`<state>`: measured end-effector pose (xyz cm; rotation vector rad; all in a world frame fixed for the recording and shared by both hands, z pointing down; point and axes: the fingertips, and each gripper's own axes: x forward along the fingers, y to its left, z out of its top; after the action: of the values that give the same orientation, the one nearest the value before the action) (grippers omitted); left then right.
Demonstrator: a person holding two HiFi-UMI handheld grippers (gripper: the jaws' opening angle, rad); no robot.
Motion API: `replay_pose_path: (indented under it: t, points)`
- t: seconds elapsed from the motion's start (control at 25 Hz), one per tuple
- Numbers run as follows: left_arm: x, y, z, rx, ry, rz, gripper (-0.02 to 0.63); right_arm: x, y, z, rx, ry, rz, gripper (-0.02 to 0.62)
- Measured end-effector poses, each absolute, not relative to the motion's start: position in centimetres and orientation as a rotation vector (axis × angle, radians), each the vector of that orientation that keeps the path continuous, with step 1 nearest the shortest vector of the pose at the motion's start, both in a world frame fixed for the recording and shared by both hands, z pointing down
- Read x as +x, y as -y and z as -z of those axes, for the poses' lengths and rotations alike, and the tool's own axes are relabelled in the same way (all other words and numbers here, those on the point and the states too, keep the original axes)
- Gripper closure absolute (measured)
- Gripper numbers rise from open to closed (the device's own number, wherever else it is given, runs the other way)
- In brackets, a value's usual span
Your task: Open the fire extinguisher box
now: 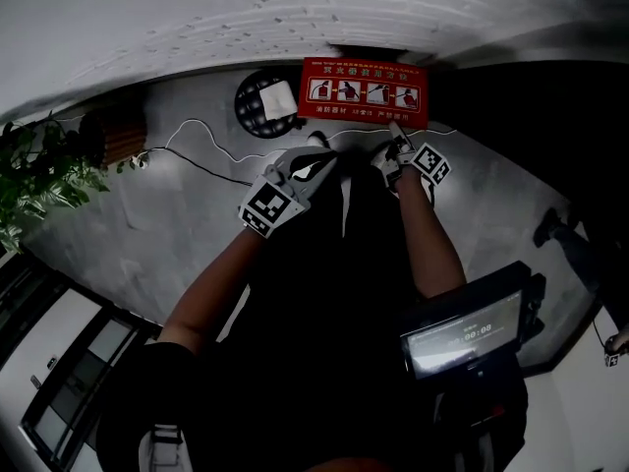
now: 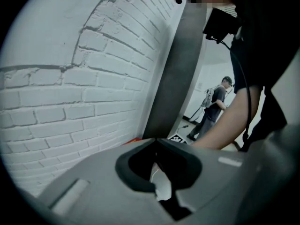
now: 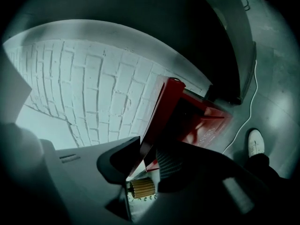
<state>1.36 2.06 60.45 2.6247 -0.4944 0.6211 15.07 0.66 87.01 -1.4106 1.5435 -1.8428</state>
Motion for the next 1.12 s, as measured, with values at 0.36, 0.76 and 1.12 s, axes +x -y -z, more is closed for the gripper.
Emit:
replay_pose_path:
  t: [0.36,0.76,1.12]
  points:
    - [1.0,0.1,-57.2,2.686,0.551,-0.562,0.603,15.9,3.5,-81.6,-1.376,-1.598,1.73,0.497]
    - [0.0,0.6,-56.2,2.695,0.585,-0.533,0.603,17.3,11.1,-76.7,-1.362,-1.652,1.601,0.529]
    - [-1.4,2.1,-56.4,2.67,0.661,-0.534,0.603,19.1,18.0,-76.3,-1.39,-1.644,1.562,0.541]
